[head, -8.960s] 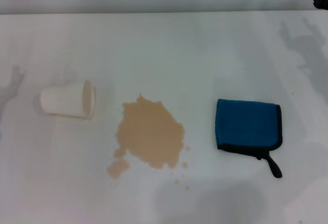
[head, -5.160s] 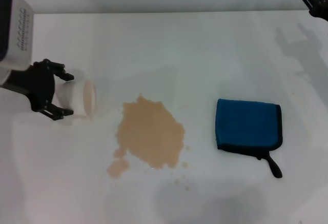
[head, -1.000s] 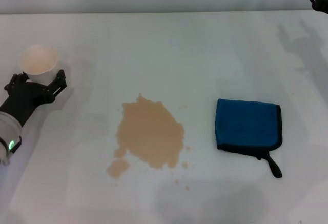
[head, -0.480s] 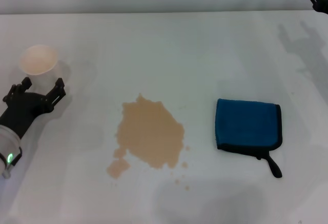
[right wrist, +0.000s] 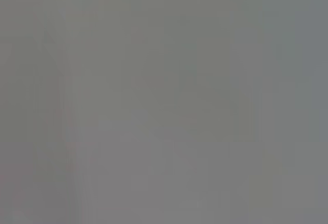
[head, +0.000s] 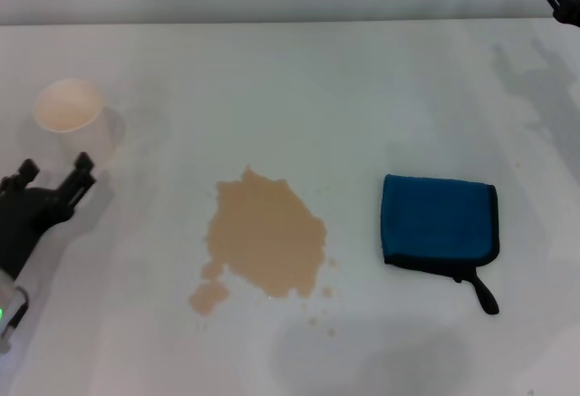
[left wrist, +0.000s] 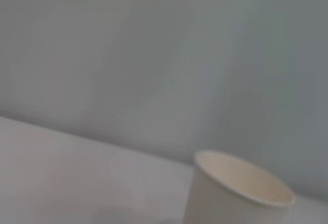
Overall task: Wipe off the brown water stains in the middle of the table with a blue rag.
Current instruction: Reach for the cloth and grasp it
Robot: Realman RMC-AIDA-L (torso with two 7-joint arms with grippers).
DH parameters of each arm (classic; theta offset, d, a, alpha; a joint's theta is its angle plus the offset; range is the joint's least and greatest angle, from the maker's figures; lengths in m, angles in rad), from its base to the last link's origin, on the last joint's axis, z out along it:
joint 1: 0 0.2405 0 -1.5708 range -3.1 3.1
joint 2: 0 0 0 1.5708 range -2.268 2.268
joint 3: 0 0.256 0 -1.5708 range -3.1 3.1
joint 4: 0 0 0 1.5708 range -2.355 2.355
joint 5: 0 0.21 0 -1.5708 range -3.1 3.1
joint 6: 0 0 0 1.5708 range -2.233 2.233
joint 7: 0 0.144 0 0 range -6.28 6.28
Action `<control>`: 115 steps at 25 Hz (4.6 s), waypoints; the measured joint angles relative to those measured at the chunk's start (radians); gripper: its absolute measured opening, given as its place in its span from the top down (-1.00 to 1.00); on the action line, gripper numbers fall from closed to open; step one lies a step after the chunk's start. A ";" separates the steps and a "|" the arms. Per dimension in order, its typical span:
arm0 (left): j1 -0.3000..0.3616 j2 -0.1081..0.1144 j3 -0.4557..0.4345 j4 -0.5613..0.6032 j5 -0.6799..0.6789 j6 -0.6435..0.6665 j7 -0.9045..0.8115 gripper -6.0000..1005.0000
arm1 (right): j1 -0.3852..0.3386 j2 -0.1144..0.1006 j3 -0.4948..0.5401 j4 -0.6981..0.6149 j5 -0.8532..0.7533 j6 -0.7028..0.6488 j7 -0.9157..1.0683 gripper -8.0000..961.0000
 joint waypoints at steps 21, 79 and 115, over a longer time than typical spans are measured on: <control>0.155 0.009 0.001 0.123 -0.064 0.306 -0.176 -0.78 | 0.063 -0.169 -0.400 -0.313 -0.454 0.187 0.937 -0.40; 0.141 0.011 -0.002 0.142 -0.081 0.308 -0.176 -0.78 | 0.334 0.000 -0.542 -0.652 -2.214 -0.351 2.032 -0.39; 0.130 0.012 -0.004 0.142 -0.101 0.306 -0.187 -0.78 | 0.332 0.000 -0.557 -0.641 -2.222 -0.346 2.032 0.00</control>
